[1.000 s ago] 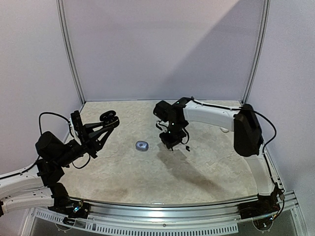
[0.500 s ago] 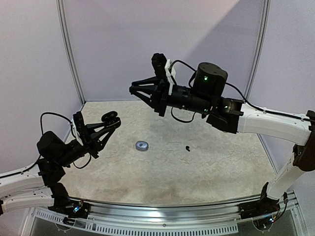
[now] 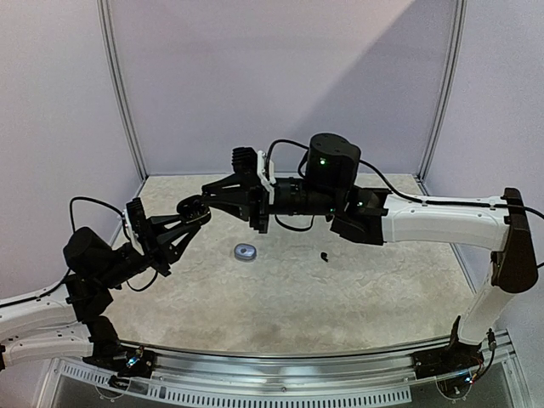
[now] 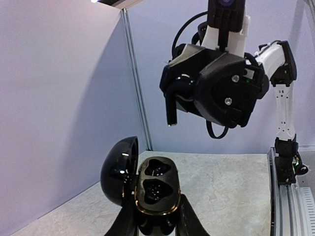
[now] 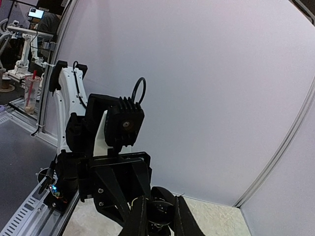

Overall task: Insert the wireless bluetooth earbuds into the charging case
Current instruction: Insert the right earbud into the right side groove of the charging case.

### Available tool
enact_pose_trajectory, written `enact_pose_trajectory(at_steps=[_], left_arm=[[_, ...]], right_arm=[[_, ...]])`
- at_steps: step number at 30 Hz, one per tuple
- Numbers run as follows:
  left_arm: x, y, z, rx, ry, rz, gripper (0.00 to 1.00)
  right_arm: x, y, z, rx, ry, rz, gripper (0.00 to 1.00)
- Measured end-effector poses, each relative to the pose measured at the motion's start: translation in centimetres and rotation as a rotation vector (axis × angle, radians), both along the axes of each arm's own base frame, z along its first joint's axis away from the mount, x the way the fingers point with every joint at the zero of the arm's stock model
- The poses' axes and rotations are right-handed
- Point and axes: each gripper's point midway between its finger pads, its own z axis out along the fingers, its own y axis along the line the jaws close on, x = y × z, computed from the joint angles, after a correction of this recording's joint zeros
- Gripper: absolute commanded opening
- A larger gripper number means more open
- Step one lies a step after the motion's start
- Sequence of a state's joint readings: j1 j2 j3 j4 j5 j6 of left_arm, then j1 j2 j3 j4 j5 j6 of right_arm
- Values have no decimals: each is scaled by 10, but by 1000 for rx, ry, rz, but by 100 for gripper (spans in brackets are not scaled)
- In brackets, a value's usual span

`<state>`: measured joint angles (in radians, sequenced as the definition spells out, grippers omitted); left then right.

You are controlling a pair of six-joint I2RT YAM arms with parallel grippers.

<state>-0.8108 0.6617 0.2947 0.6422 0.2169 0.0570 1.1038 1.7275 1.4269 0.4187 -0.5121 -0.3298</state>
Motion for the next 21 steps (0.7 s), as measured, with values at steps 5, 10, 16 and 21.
enact_pose_trajectory(at_steps=[5,10,16,21], left_arm=[[-1,0,1,-3,-3,-4,0],[-1,0,0,-2,-1,-5,0],[0,-1,-1,2,3,-4,0],[1,0,-1,1,5,5,0]], right_arm=[[2,8,-7,-18,-38,0,0],[7,14,-25,-69,-45,-15,0],[11,15,-25,-78,-67,-39,0],[14,15,-26,-84,-76,-63,0]])
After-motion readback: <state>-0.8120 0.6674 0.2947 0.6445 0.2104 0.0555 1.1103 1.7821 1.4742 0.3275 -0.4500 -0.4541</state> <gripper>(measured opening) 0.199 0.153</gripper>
